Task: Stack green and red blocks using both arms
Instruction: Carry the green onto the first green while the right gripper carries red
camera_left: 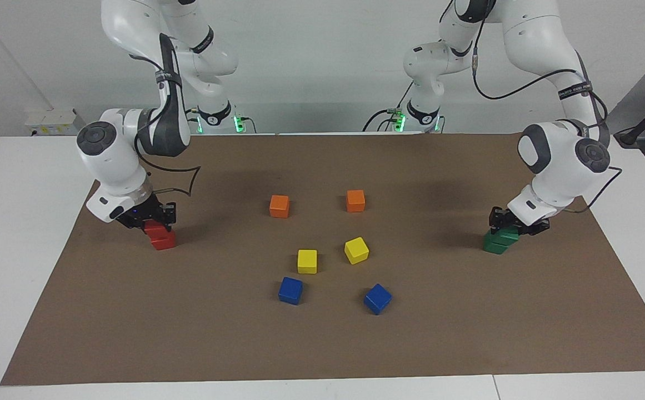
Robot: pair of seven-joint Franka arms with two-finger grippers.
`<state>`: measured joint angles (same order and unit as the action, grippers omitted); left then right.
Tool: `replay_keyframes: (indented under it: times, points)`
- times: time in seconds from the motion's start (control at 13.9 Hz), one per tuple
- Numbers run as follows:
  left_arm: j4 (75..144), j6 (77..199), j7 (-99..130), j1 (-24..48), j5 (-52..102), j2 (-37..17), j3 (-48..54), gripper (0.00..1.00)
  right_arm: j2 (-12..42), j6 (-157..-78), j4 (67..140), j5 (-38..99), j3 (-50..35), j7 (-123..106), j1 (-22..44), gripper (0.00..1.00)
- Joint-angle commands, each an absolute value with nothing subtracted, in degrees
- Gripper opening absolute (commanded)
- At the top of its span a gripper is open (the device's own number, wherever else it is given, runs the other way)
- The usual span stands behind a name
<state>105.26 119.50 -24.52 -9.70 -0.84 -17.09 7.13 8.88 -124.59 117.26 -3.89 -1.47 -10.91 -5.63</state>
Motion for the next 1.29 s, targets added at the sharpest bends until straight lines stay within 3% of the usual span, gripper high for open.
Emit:
replay_keyframes:
  times: [0.0, 1.22]
  points:
    - [107.31, 121.72, -28.65, -11.16, 0.09, -15.56, 7.29, 0.00, 6.94, -125.77, 119.44, -4.66, -2.20, -14.49, -7.55, 0.00]
    - [108.63, 122.78, -26.98, -10.28, 0.18, -15.56, 7.29, 0.00, 8.26, -126.74, 119.44, -4.66, -2.29, -15.73, -8.17, 0.00]
